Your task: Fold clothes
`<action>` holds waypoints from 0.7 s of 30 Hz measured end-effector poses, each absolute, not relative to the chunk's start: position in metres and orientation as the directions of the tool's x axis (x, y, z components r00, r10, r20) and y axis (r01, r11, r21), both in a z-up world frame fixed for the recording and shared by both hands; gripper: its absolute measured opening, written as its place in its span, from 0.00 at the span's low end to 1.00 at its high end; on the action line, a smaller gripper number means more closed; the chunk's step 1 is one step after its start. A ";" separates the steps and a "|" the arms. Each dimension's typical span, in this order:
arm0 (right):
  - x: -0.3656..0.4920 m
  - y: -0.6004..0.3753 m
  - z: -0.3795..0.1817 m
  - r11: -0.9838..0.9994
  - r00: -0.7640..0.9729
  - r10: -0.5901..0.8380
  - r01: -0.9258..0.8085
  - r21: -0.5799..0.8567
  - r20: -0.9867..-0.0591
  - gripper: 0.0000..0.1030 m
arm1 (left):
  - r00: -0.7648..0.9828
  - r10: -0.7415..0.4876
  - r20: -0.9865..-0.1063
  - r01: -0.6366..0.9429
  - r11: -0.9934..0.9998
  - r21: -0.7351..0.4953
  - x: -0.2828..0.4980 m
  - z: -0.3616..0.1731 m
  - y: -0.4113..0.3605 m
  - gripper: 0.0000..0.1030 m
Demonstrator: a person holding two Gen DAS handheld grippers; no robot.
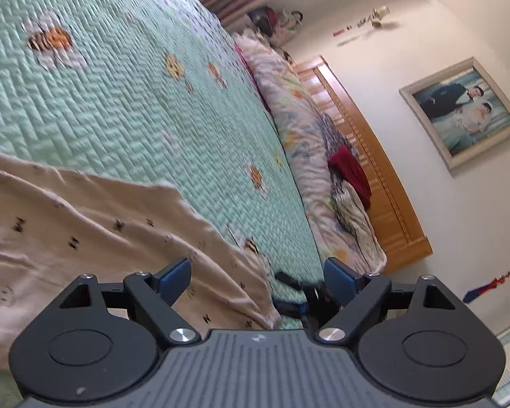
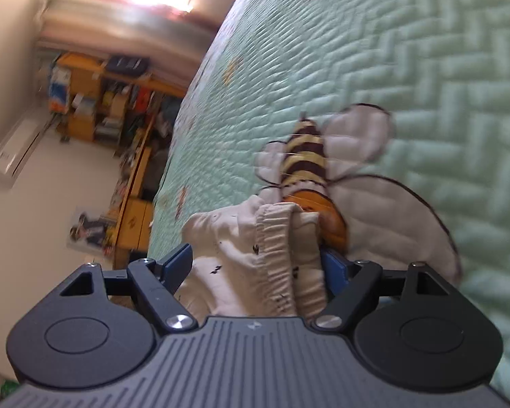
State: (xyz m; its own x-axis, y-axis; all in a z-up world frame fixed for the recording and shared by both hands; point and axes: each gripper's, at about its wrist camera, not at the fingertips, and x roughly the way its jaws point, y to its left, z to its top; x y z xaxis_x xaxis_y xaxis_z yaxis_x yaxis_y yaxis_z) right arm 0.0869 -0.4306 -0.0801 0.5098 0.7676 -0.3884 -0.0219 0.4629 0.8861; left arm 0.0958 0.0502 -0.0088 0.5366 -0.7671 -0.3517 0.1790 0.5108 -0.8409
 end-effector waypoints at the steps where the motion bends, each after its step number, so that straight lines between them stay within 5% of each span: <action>1: 0.090 -0.429 -0.080 0.461 0.505 0.772 -0.027 0.887 -0.386 0.78 | 0.524 -0.774 -0.356 0.180 0.509 -0.842 0.097 -0.011 0.046 0.84; 3: 0.097 -0.426 -0.079 0.463 0.500 0.775 -0.033 0.886 -0.386 0.54 | 0.503 -0.783 -0.366 0.181 0.510 -0.841 0.098 -0.014 0.041 0.85; 5: 0.097 -0.429 -0.082 0.471 0.513 0.761 -0.014 0.882 -0.397 0.40 | 0.493 -0.784 -0.377 0.185 0.518 -0.835 0.096 -0.017 0.039 0.85; 11: 0.079 -0.419 -0.054 0.640 0.627 0.651 -0.151 0.753 -0.428 0.32 | 0.500 -0.768 -0.401 0.153 0.534 -0.832 0.096 -0.026 0.045 0.86; 15: 0.039 -0.370 0.012 0.873 0.793 0.485 -0.410 0.266 -0.370 0.31 | 0.503 -0.766 -0.401 0.151 0.534 -0.832 0.098 -0.028 0.044 0.86; 18: 0.049 -0.334 0.004 0.918 0.805 0.323 -0.393 -0.040 -0.497 0.33 | 0.491 -0.776 -0.396 0.156 0.525 -0.836 0.099 -0.030 0.038 0.87; 21: 0.063 -0.346 -0.023 0.959 0.801 0.241 -0.284 0.006 -0.547 0.38 | 0.485 -0.777 -0.403 0.169 0.535 -0.828 0.095 -0.030 0.038 0.87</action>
State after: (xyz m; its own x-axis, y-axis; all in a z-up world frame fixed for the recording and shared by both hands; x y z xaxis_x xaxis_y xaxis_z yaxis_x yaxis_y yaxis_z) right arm 0.0634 -0.3461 -0.0230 0.8015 0.2409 -0.5474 -0.2841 0.9588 0.0061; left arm 0.0951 0.0379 -0.0295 0.4845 -0.7766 -0.4027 0.1691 0.5348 -0.8279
